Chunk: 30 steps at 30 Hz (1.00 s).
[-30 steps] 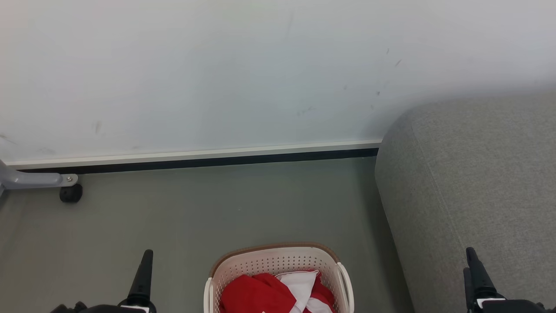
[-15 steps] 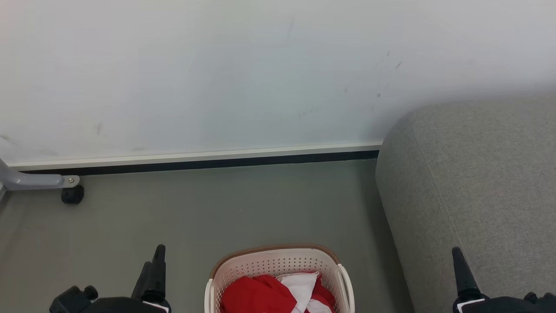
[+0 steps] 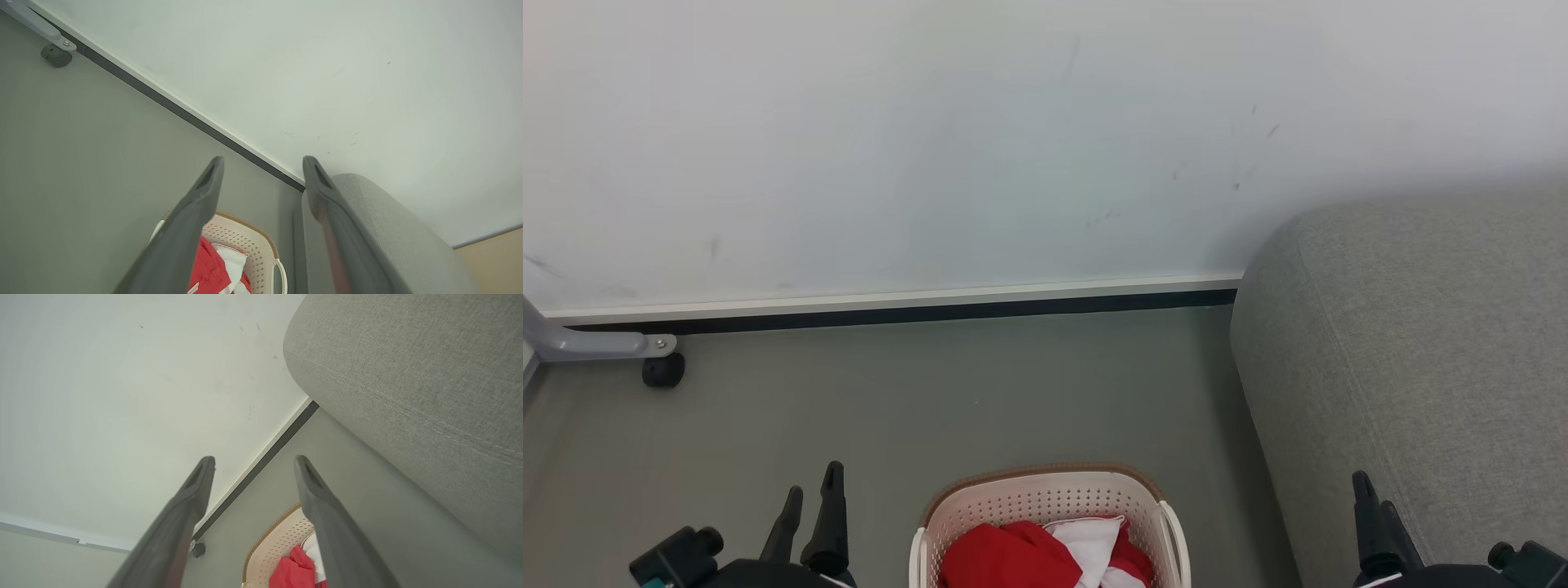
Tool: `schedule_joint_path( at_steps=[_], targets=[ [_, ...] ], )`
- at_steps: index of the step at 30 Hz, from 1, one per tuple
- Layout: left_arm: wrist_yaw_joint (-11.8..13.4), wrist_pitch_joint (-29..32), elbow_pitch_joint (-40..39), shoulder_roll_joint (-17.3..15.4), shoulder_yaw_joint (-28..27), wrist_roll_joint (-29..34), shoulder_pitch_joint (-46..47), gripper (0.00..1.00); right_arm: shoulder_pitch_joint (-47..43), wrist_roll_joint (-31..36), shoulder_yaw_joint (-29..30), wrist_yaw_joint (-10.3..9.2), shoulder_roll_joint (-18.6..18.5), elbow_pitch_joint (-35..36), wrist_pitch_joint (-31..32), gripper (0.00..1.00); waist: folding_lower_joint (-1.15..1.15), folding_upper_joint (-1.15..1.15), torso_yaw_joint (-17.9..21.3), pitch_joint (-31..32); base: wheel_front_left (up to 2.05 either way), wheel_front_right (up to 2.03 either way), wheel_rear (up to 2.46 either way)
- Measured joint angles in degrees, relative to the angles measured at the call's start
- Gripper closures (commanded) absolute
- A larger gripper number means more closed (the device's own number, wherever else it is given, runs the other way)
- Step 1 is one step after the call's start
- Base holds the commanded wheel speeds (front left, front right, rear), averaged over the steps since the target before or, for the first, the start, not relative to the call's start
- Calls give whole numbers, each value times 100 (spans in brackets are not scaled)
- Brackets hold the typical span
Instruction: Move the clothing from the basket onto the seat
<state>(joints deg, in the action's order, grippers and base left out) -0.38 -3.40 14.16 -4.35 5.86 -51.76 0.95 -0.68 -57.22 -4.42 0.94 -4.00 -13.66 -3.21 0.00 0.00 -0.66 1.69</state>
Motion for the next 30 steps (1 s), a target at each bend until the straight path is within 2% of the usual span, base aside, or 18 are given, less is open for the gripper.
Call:
schedule_joint_path(
  at_steps=[30],
  targets=[
    [392,-538,-286,-5,286,2685,-132,0,-155,2074,-560,-335,-131,280,-563,0,0,0,-9,88,0,0,0]
  ],
)
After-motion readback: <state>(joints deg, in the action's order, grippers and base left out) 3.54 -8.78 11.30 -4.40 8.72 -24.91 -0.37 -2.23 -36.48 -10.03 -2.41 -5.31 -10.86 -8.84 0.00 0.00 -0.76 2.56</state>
